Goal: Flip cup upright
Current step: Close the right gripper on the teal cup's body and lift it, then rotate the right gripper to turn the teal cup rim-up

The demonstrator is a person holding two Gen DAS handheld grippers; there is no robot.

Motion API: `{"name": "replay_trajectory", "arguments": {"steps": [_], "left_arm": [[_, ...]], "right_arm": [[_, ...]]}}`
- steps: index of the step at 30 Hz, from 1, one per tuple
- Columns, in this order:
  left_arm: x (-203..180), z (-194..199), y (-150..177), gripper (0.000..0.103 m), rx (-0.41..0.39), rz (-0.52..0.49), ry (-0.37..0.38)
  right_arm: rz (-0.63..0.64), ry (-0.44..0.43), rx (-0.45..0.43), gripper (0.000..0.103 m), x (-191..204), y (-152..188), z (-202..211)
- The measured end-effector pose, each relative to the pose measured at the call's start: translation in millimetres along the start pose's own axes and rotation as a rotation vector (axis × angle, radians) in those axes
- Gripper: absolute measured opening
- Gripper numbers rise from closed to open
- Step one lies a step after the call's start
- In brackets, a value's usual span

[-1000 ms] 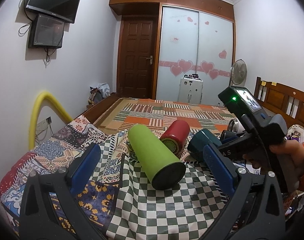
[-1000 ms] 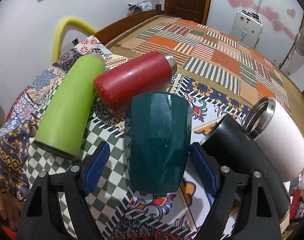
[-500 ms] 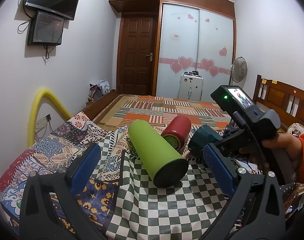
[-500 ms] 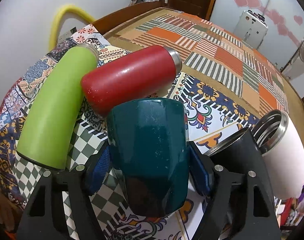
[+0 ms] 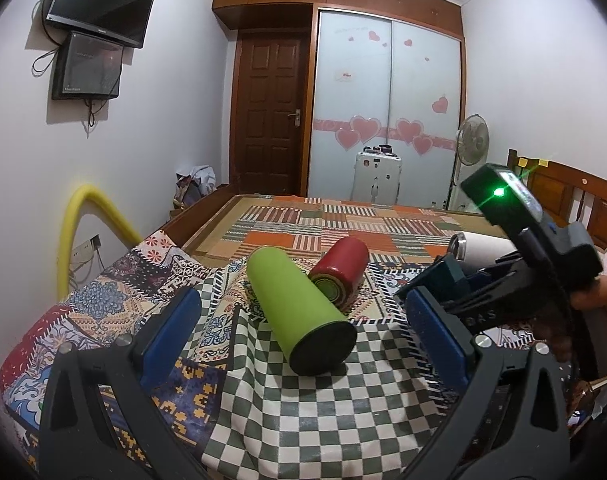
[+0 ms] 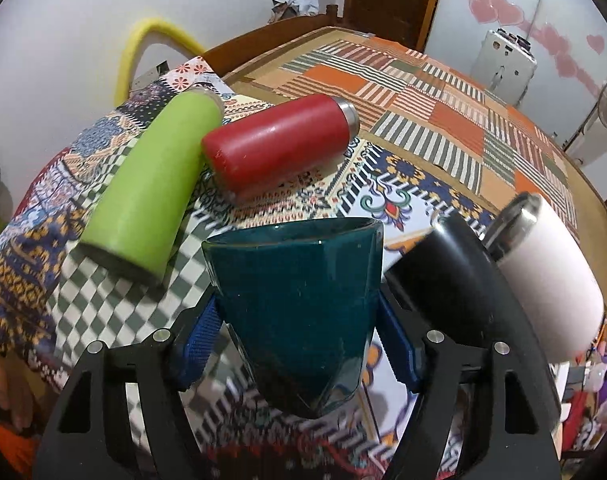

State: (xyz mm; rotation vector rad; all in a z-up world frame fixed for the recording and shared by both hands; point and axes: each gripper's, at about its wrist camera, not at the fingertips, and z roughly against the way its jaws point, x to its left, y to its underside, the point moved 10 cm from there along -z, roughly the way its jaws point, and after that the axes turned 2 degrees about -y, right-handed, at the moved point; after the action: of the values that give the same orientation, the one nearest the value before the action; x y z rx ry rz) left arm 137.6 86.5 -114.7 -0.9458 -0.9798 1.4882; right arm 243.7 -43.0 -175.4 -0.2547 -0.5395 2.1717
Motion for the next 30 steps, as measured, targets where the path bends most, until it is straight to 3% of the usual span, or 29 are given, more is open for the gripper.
{"name": "replay_trajectory", "arguments": {"steps": [14, 24, 30], "left_arm": [[-31.2, 16.4, 0.2, 0.103, 0.006, -0.038, 0.038], [-38.1, 13.8, 24.8, 0.103, 0.070, -0.050, 0.036], [-31.0, 1.9, 33.4, 0.103, 0.106, -0.024, 0.033]], "right_arm": [[-0.020, -0.029, -0.039, 0.070, 1.1, 39.9, 44.8], [-0.060, -0.086, 0.044, 0.070, 4.9, 70.2, 17.1], [-0.070, -0.092, 0.062, 0.070, 7.1, 62.3, 4.1]]}}
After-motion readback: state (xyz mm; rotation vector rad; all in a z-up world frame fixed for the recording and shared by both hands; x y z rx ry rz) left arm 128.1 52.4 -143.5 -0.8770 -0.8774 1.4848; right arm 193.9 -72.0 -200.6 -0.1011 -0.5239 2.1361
